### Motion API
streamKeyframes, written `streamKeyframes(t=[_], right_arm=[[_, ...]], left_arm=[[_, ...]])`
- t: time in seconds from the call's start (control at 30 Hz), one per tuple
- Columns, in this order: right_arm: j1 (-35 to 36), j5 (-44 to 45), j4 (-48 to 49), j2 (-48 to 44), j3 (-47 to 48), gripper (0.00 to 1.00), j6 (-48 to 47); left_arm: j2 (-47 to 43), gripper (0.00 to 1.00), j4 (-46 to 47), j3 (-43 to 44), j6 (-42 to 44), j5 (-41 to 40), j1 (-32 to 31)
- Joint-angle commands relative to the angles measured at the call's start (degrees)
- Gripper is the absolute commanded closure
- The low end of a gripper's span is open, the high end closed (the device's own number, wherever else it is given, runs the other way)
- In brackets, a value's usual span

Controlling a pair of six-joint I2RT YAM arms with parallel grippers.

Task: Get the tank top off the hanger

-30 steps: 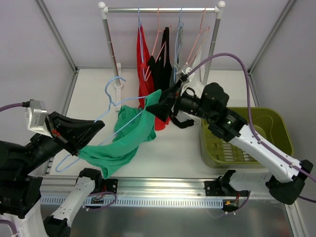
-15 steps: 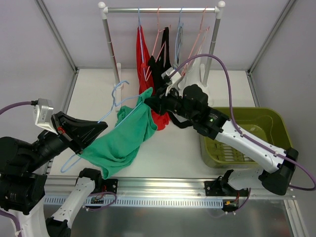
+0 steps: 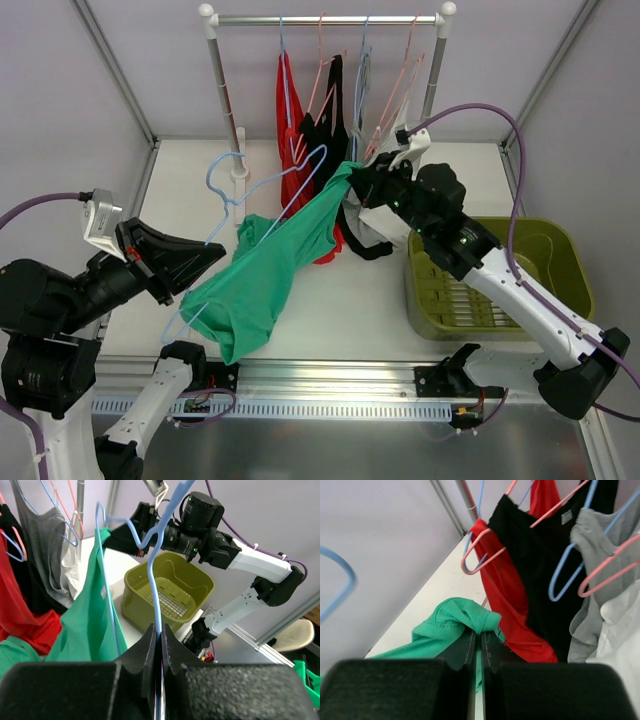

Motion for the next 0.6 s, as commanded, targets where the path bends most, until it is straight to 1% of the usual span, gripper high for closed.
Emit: streamKeyframes(t=[0.0,0.13,0.2,0.27,0.3,0.33,0.37,0.4,0.47,0.5,0.53,0.57], right_arm=[[-2.78,1.5,1.14,-1.65,-0.49,1.0,3.44],[-2.96,-2.89,-0.27,-0.33,-1.28,1.0,3.61],[-2.88,-7.45,-0.18,-1.81,-3.73,1.0,3.88],[-2.7,-8.88,-0.01,-4.54,-6.37,1.0,3.97],[-2.53,-9.58,0.08,-8.29,-9.34,1.0,3.79],[-2.53,-10.28,0.08,-10.33,-10.85,1.0,3.62],[-2.53,-11.68,-0.01,-12.35,-12.17,1.0,3.53],[-2.44,-15.61,-0.62,-16.12,-13.93,1.0,2.57],[-2.35,-18.19,-5.43,-19.13,-14.12,1.0,0.9],[-2.26,-17.77,-10.5,-20.53,-13.77,1.0,-0.07],[-2.17,-17.24,-12.55,-23.85,-13.33,1.0,-1.82],[-2.26,-16.45,-16.58,-25.54,-12.98,1.0,-2.7]], left_arm=[[2.26,1.0,3.41,0.62,-0.92,4.33,0.42],[3.76,1.0,5.51,3.08,-1.8,1.35,0.42],[4.19,1.0,11.82,2.82,-4.51,-1.72,0.42],[4.72,1.0,17.53,1.59,-7.32,-5.84,0.42],[5.42,1.0,23.65,0.8,-7.95,-7.6,0.42],[5.78,1.0,27.62,-1.47,-8.39,-9.19,0.42],[6.21,1.0,31.75,-2.71,-8.74,-12.59,0.42],[7.26,1.0,40.06,-3.94,-8.48,-14.37,0.42],[8.85,1.0,48.71,-6.92,-6.82,-16.84,0.42],[11.38,1.0,52.06,-6.94,-5.68,-18.33,0.42],[12.97,1.0,57.58,-6.76,-4.71,-18.69,0.42],[14.64,1.0,59.55,-5.54,-0.87,-18.87,0.42]])
